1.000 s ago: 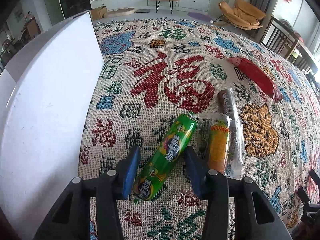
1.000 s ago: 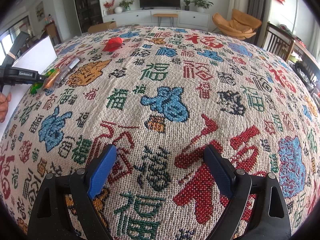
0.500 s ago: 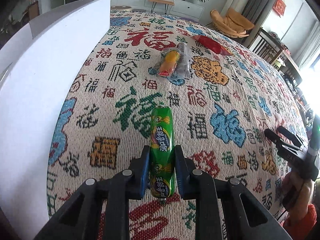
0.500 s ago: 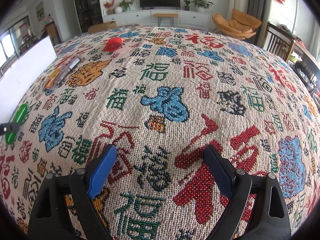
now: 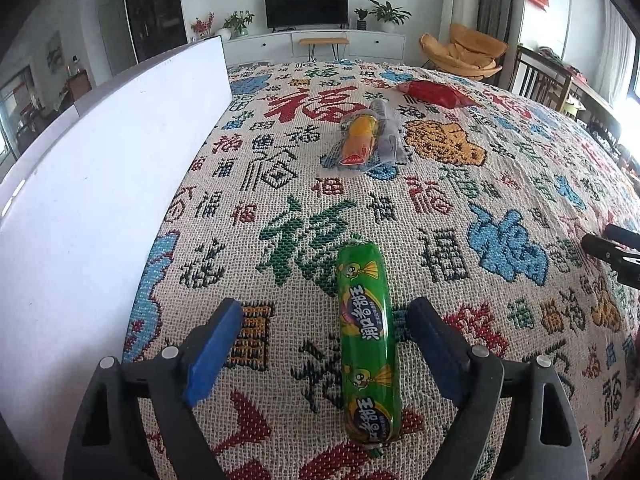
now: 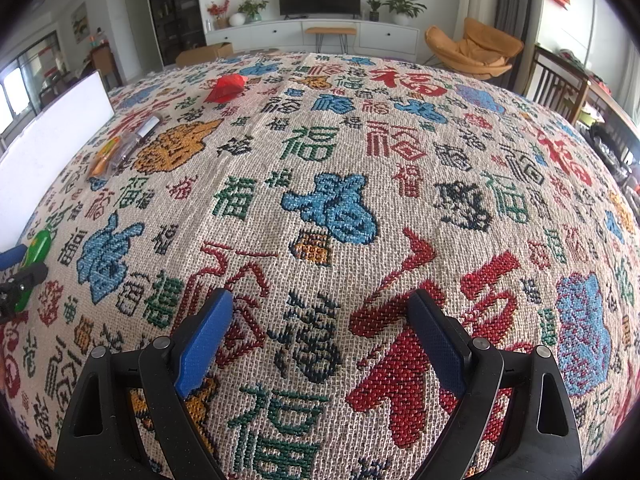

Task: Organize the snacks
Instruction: 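Lift the green sausage snack with the left tool and hold it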

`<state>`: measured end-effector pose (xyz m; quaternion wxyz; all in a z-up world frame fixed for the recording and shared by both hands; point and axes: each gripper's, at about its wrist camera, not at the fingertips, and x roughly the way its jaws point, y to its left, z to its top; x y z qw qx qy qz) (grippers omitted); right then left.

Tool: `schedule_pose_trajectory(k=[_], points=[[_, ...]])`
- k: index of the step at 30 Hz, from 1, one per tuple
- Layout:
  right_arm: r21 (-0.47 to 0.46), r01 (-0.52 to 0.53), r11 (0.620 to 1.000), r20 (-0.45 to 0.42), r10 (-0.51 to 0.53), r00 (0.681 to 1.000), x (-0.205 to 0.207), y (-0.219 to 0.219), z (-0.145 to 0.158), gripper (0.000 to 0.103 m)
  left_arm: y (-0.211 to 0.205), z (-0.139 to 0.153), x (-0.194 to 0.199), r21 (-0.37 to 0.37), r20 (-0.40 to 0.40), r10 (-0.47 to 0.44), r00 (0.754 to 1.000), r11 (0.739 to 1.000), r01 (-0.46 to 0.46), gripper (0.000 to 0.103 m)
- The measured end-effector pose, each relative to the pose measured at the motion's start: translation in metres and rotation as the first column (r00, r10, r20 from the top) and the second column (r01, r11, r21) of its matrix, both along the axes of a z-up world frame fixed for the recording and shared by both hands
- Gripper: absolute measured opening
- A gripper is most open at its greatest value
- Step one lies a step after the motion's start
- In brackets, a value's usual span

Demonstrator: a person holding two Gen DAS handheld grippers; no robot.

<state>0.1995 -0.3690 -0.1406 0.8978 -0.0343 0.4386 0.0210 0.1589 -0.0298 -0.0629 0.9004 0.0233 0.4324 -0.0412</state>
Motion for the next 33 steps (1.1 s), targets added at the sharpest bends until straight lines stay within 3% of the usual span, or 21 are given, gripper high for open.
schedule_pose_trajectory(k=[4,12,33], points=[[0.0,0.0,1.0,0.0,0.0,1.0,0.0002,-0.0004,0.0002,0.092,0.0026,-0.0021,0.0031,0.001,-0.013,0.023,1.0,1.0,-0.023,0.098],[0.0,0.002,1.0,0.0,-0.002,1.0,0.0002,-0.0003,0.0001,0.092,0.003,-0.0035,0.002,0.007,-0.019,0.037,0.999,0.999,-0.037,0.102],[-0.001,0.004,1.0,-0.001,-0.004,1.0,0.0006,-0.0012,0.0003,0.092,0.0034,-0.0035,0.0023,0.007,-0.02,0.039,0.999,0.999,-0.039,0.103]])
